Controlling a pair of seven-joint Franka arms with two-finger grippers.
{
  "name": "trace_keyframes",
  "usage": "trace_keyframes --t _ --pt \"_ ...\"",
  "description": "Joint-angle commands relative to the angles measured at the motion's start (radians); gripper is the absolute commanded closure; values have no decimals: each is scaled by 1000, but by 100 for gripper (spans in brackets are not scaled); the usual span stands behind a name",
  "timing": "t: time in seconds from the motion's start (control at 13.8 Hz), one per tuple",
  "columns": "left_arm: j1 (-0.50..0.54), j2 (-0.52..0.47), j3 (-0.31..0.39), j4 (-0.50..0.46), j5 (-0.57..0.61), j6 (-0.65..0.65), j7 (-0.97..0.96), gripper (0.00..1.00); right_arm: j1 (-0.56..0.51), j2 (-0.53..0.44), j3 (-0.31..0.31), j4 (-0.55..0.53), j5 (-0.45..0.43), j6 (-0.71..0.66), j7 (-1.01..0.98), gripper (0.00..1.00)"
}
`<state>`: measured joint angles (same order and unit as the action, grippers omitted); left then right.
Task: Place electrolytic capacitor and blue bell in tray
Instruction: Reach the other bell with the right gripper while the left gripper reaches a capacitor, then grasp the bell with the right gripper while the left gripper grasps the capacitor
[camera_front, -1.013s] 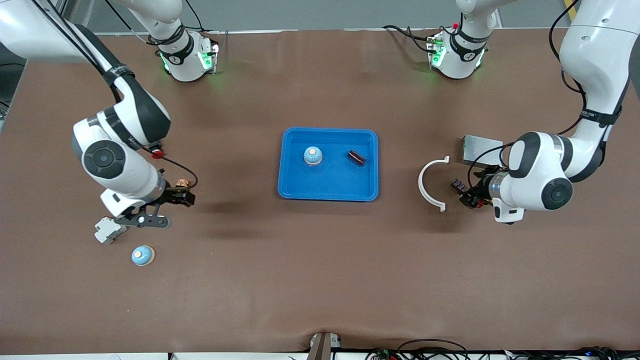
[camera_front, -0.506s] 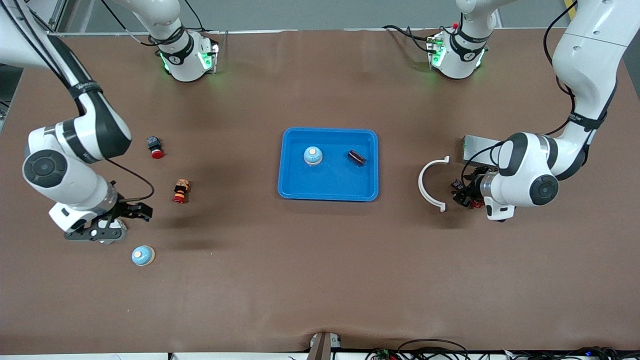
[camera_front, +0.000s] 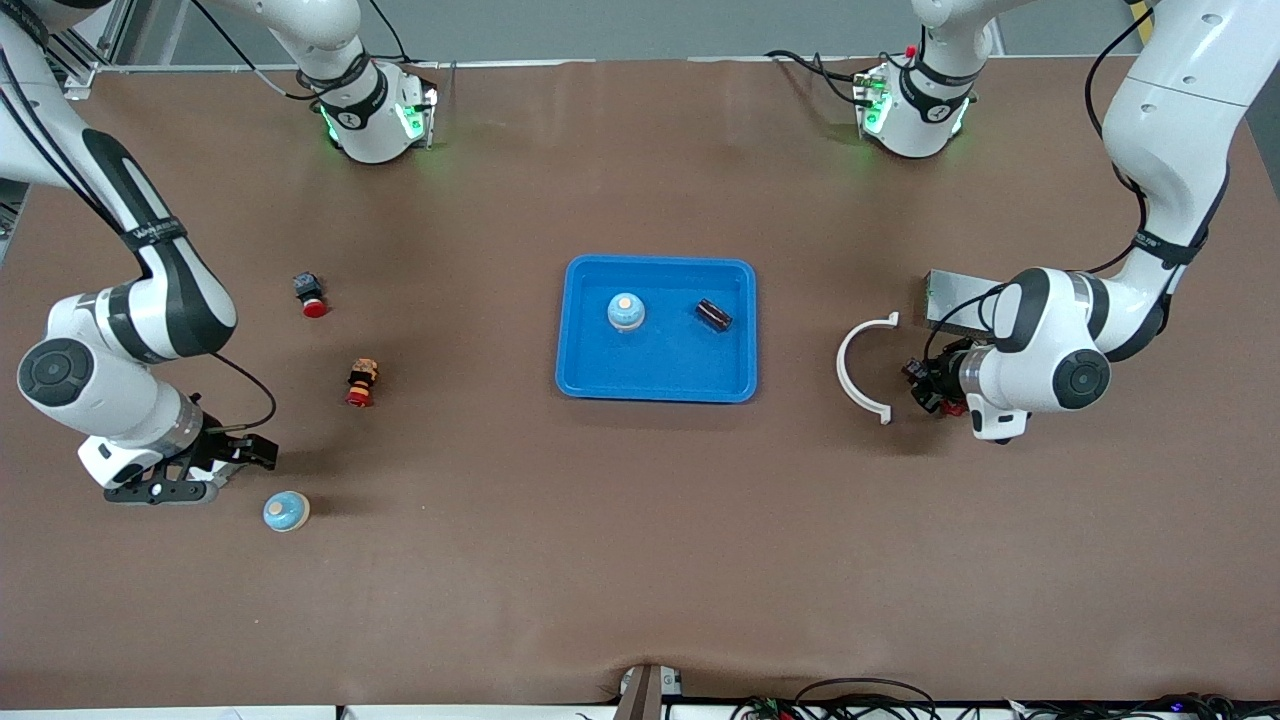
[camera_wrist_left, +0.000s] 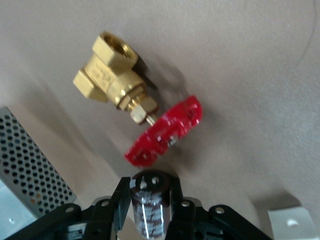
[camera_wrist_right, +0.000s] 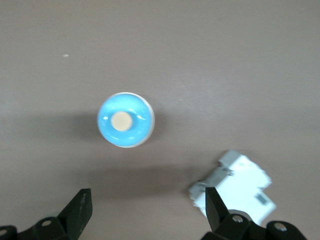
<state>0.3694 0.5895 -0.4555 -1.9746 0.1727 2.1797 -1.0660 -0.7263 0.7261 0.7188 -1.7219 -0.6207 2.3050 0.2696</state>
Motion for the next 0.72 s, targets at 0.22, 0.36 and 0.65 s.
trace_keyframes --t 0.22,0.36,0.65 --pt "-4 -6 -6 3 41 12 -41 100 172 36 -145 96 78 28 63 0" --pt "-18 -51 -12 8 41 -3 -43 100 226 44 -200 102 75 65 60 0" --pt "-72 -77 -18 182 31 -234 -78 100 246 105 -222 169 73 68 57 0"
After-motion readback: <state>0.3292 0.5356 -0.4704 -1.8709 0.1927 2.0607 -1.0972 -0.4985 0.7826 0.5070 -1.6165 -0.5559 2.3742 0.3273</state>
